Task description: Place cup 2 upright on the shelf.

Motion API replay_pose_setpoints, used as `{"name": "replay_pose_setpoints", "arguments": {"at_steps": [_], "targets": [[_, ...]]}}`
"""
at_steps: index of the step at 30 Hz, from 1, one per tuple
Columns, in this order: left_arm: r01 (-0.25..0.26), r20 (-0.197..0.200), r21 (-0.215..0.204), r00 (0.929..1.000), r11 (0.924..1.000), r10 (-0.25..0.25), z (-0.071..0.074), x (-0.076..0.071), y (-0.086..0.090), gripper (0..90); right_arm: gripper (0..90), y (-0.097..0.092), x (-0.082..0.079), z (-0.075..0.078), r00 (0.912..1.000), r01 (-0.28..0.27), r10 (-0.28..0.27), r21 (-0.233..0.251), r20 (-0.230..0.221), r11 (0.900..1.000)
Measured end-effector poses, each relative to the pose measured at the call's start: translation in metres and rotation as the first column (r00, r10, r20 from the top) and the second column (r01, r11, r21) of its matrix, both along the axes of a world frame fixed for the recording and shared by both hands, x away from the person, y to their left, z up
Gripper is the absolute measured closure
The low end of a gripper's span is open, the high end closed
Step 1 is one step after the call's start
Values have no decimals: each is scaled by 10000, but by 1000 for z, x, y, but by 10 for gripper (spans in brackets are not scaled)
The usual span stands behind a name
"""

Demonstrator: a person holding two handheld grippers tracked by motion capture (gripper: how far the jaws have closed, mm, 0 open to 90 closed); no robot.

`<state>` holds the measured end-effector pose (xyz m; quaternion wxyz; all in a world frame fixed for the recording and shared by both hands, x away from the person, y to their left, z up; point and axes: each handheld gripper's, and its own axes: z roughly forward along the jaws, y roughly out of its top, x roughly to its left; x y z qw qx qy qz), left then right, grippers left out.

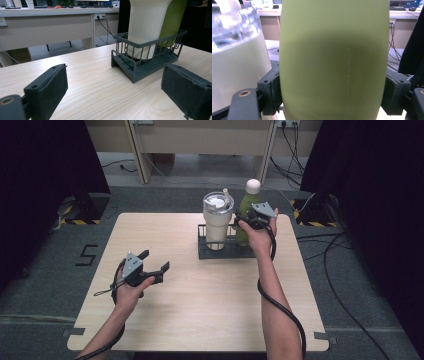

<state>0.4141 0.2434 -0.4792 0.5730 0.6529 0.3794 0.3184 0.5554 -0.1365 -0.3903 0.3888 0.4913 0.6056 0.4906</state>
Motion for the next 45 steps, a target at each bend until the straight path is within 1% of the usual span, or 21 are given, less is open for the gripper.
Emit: {"name": "replay_pose_setpoints", "arguments": {"at_steps": [4, 8, 15, 22, 24, 31, 35, 42, 45], "targets": [[-11, -6, -12, 10000, 10000, 11, 0, 0, 0, 61, 215, 0, 1, -5, 10000, 11, -11, 5, -94, 10000], [-15, -12, -14, 10000, 10000, 15, 0, 0, 1, 61, 215, 1, 1, -6, 9999, 31, -31, -19, -98, 10000], [25, -40, -11, 10000, 10000, -25, -1, 0, 0, 63, 214, 3, 0, -8, 10000, 18, -17, -136, 36, 9999], [37, -65, -106, 10000, 9999, -37, -1, 0, 0, 63, 210, 3, 0, -10, 9999, 36, -35, -74, 126, 10000], [63, -99, -143, 9999, 9999, -64, -1, 0, 0, 63, 205, 2, -1, -10, 9999, 28, -28, 8, 137, 10000], [62, -125, -135, 9999, 9999, -63, -2, 1, 0, 64, 136, 3, -3, -12, 10000, -30, 30, -94, 94, 10000], [63, -149, -137, 9999, 9999, -65, -2, 1, -1, 64, 86, 2, -6, -10, 9997, -145, 149, -223, 187, 9996], [11, -128, -139, 9999, 9999, -13, -2, 1, 1, 64, 55, -2, -14, -8, 9997, -159, 165, -346, 174, 9993], [-11, -128, -129, 9999, 9999, 9, -2, 1, 1, 65, 52, -4, -19, -8, 9997, -164, 169, -233, 197, 9996]]}}
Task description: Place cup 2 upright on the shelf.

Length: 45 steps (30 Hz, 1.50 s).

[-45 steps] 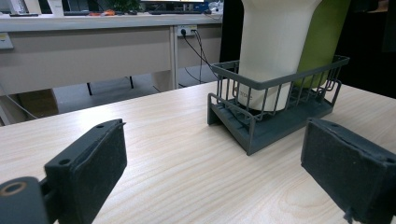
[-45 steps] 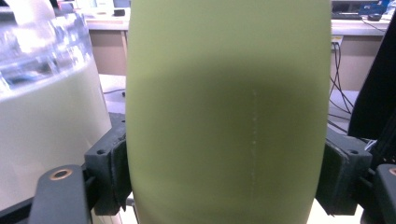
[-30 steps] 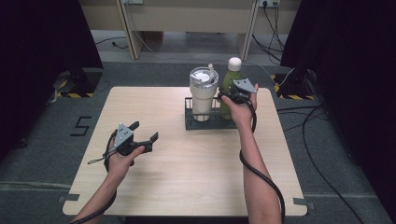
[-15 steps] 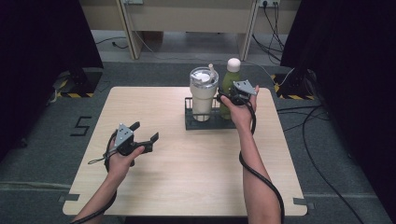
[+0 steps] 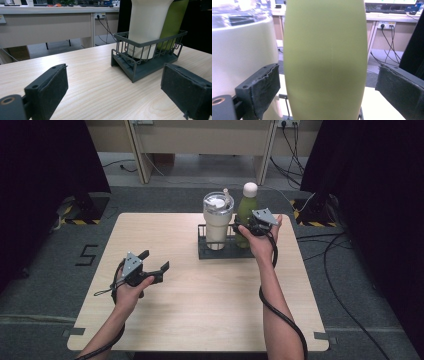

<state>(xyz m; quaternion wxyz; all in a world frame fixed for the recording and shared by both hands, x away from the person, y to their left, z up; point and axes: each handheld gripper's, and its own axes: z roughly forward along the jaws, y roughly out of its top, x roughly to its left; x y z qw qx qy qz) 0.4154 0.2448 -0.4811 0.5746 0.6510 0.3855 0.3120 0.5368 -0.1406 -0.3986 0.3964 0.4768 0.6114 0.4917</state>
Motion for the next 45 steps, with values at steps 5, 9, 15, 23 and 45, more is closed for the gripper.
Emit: {"name": "replay_pose_setpoints", "arguments": {"at_steps": [5, 9, 15, 23, 45], "targets": [[-26, -1, 6, 10000, 10000, 26, 0, 0, 0, 65, 48, -2, -9, 1, 10000, -58, 58, 25, -10, 10000], [-41, -28, -6, 10000, 10000, 41, -1, -1, 0, 64, 47, -6, -16, 1, 10000, -33, 33, -16, 27, 10000], [-70, -29, 18, 10000, 10000, 70, -1, -1, 0, 64, 49, -8, -31, 0, 9999, -138, 138, -216, -27, 9997], [-90, -47, 24, 9999, 10000, 90, -2, -1, 0, 64, 54, -16, -49, -3, 9998, -176, 175, -232, -57, 9996], [-143, -84, 125, 9999, 9998, 144, -3, -2, 2, 64, 91, -45, -110, -33, 9967, -491, 464, -395, -668, 9980]]}}
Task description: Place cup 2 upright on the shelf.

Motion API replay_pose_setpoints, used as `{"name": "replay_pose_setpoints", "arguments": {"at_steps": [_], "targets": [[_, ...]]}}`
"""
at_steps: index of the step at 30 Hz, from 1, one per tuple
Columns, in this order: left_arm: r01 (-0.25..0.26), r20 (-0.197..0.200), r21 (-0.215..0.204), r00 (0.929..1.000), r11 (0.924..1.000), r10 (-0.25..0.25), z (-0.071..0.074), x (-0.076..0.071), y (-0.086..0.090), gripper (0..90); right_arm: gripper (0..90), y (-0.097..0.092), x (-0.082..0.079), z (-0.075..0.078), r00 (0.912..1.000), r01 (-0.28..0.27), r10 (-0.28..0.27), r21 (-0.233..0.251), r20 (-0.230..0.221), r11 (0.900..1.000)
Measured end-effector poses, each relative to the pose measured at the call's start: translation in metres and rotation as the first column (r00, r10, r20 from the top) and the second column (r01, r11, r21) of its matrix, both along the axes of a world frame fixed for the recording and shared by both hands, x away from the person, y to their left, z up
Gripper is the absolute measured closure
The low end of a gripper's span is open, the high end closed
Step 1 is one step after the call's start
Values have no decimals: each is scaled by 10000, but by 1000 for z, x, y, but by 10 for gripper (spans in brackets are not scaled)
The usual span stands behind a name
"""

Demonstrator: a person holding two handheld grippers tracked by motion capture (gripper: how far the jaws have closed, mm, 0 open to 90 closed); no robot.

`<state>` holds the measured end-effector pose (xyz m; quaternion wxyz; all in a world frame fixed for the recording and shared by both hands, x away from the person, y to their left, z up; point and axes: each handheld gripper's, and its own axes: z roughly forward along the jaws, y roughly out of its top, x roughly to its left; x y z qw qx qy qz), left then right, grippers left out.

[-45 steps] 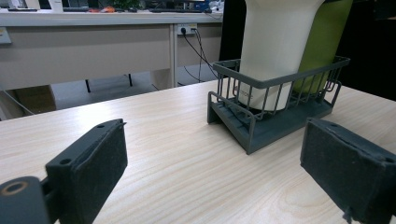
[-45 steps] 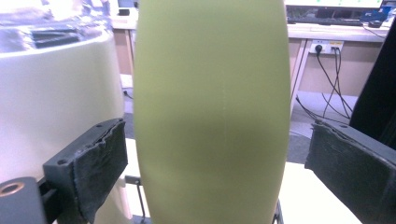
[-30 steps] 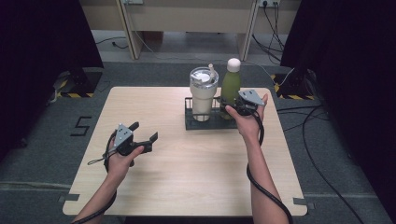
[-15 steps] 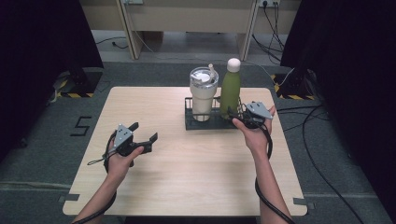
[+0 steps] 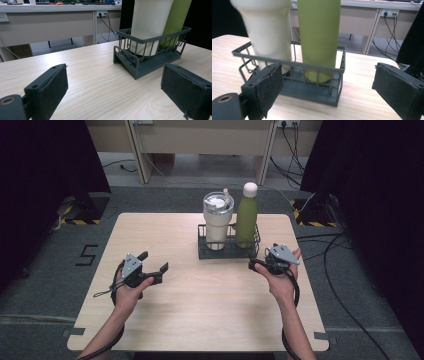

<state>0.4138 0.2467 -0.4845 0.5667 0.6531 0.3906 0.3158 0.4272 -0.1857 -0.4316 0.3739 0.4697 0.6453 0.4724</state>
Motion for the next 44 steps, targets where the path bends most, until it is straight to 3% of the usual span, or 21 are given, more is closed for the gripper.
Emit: {"name": "replay_pose_setpoints", "arguments": {"at_steps": [25, 34, 44], "targets": [[39, -4, 54, 10000, 10000, -39, -1, -1, -1, 64, 126, -30, -46, -41, 9979, 448, -443, 90, -472, 9990], [58, -5, 68, 10000, 10000, -58, -1, -2, -2, 64, 132, -39, -55, -57, 9951, 701, -687, 176, -710, 9974], [128, 75, 57, 9999, 9999, -128, 1, -1, -3, 64, 141, -44, -57, -59, 9932, 828, -806, 231, -835, 9963]]}}
